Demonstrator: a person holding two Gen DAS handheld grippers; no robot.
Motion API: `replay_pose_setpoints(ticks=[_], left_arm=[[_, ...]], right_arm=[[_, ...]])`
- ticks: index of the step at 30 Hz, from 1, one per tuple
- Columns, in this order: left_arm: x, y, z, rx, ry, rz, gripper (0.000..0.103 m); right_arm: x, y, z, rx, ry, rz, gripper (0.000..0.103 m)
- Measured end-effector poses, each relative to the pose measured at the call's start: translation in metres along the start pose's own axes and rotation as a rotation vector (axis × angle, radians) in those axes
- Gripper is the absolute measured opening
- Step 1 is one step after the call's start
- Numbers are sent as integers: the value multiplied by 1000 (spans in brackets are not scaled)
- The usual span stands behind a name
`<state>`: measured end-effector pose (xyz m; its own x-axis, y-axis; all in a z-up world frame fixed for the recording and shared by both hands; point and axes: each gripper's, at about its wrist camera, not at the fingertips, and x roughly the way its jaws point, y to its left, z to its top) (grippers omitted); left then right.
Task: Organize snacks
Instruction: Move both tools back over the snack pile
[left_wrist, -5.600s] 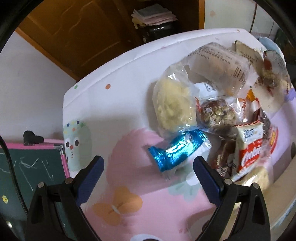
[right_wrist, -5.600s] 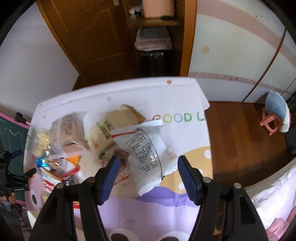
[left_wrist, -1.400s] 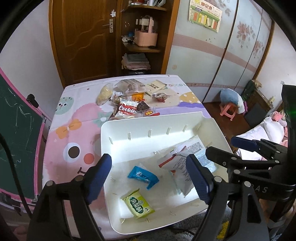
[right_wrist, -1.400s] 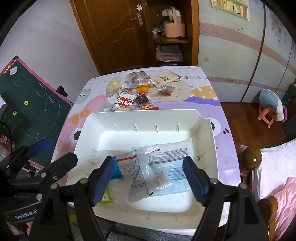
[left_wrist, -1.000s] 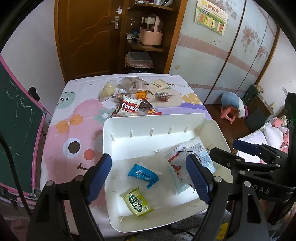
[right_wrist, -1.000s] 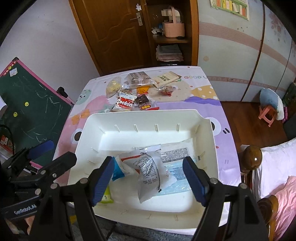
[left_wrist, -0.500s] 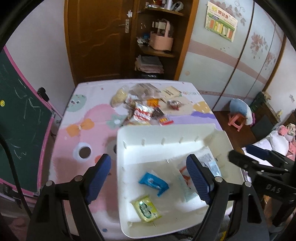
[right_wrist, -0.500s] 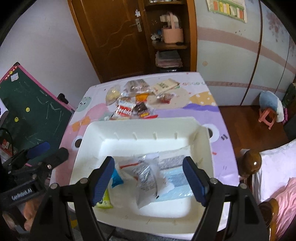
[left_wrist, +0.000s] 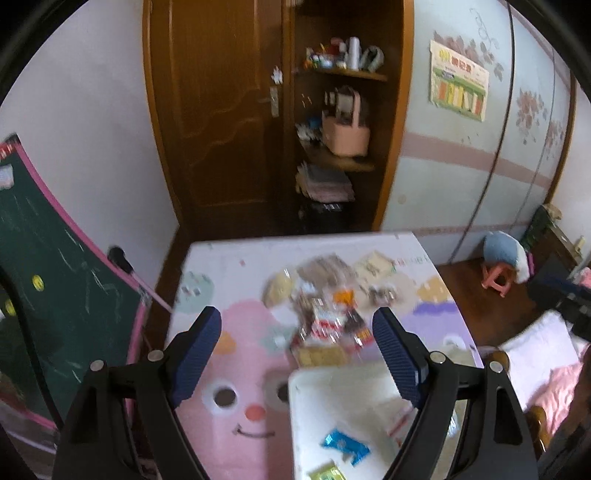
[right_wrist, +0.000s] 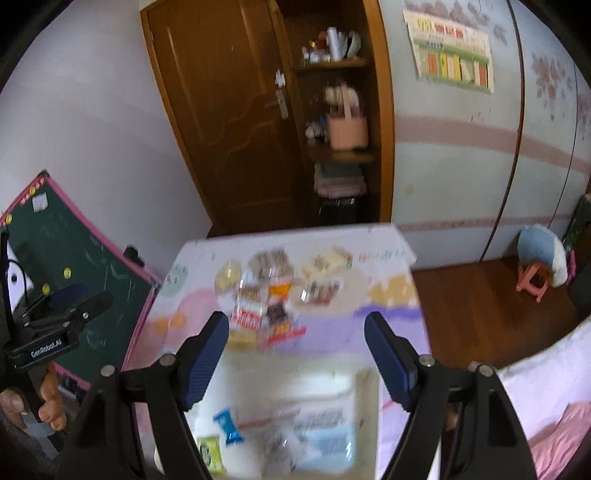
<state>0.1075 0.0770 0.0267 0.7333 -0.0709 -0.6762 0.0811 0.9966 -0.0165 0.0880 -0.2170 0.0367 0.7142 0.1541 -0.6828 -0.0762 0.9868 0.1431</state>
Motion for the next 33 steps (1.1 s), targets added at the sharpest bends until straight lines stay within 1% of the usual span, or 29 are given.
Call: replay_pose_setpoints(ticks=[2, 4, 7, 9, 11, 15, 17, 19, 21, 23, 25, 28, 33], left_arm=[[-3, 2, 20, 12, -32, 25, 84], [-1, 4, 35, 18, -49, 45, 86], [7, 8, 60, 17, -49, 57, 86], [16, 11, 79, 15, -37, 74, 86], [25, 14, 96, 18, -34, 88, 86], [53, 21, 135, 11, -42, 136, 86], [69, 25, 147, 3, -36, 143, 86], [95, 27, 156, -1, -10, 144, 86], [122, 28, 158, -1, 33, 125, 86], [152, 26, 153, 12, 82, 115, 86], [185, 23, 144, 33, 135, 113, 86], [230, 21, 121, 40, 215, 101, 86], [297, 18, 81, 65, 346, 100, 86]], right_arm=[[-4, -1, 22, -15, -36, -15, 77], [-6, 0, 46, -39, -66, -54, 77], [-4, 4, 80, -73, -95, -81, 77], [2, 7, 101, -88, -101, -102, 77], [11, 9, 119, -91, -97, -104, 77], [34, 12, 156, -80, -91, -106, 77], [48, 13, 170, -73, -92, -100, 77], [67, 15, 182, -73, -84, -80, 77], [91, 16, 188, -68, -63, -67, 77], [116, 16, 190, -65, -26, -52, 77], [150, 17, 185, -69, 40, -24, 77], [196, 17, 171, -64, 128, -1, 77], [270, 18, 134, -24, 294, 59, 77]])
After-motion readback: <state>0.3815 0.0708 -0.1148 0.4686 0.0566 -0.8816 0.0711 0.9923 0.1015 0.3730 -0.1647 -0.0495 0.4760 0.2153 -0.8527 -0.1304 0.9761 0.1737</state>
